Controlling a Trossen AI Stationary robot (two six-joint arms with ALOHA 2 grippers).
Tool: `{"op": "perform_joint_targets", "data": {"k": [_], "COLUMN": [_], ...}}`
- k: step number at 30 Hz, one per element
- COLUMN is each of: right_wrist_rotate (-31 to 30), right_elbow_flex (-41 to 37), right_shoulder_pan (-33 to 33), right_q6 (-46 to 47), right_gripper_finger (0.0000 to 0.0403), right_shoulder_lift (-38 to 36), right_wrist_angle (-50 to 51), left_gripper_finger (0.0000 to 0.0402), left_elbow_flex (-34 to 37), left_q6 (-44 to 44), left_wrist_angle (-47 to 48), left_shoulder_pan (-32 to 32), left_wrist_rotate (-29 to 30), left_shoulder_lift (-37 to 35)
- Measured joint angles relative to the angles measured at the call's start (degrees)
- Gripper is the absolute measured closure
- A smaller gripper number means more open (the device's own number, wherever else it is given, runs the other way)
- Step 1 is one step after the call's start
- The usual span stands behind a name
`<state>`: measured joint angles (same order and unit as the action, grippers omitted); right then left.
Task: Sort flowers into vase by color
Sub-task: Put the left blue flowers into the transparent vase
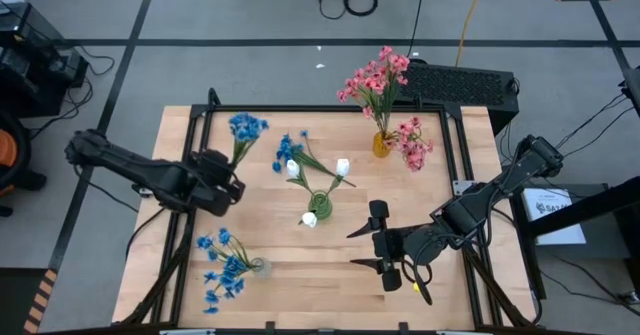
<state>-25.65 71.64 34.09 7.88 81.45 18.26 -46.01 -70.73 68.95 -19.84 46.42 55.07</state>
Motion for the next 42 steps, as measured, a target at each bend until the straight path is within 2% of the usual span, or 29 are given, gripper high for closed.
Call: {"op": "perform_joint_targets", "data": {"k": [4, 8, 16, 22, 26, 31, 36, 42], "right_wrist_rotate": [-0.02, -0.04, -0.11, -0.13, 0.12, 0.2, -0.25, -0.08], "right_elbow_flex": [0.0, 0.0, 0.0, 0.0, 0.0, -0.02, 0.0, 0.06], "right_shoulder_pan": [0.0, 0.0, 0.02, 0.03, 0.15, 0.13, 0.13, -0.3], "right_q6": [0.13, 0.28, -2.89, -5.4, -7.16, -8.98, -10.74, -11.39], "right_gripper_finger": [0.0161, 0.0161, 0.0161, 0.0161, 0.0161, 0.0161, 0.0161, 0.0161], "right_shoulder_lift": [0.0, 0.0, 0.0, 0.57, 2.39, 5.52, 8.66, 12.61], "right_wrist_angle": [-0.05, -2.32, -13.49, -21.38, -25.43, -33.05, -44.27, -56.65], "left_gripper_finger": [0.0385, 0.0382, 0.0379, 0.0378, 0.0378, 0.0377, 0.0377, 0.0377], "left_elbow_flex": [-5.03, -9.69, -13.01, -13.01, -13.02, -13.01, -13.01, -13.01], "left_q6": [7.14, 16.74, 43.52, 58.6, 65.02, 71.34, 74.44, 76.03], "left_wrist_angle": [-1.64, -7.81, -36.05, -53.58, -63.72, -74.24, -80.7, -83.36], "left_shoulder_pan": [-0.02, -0.33, -3.72, -8.54, -12.53, -16.94, -20.03, -22.46], "left_wrist_rotate": [3.5, 5.65, 5.28, 1.84, -3.51, -9.43, -10.98, -11.96], "left_shoulder_lift": [-2.34, -3.71, -3.93, -3.83, -2.55, 2.27, 7.81, 11.75]}}
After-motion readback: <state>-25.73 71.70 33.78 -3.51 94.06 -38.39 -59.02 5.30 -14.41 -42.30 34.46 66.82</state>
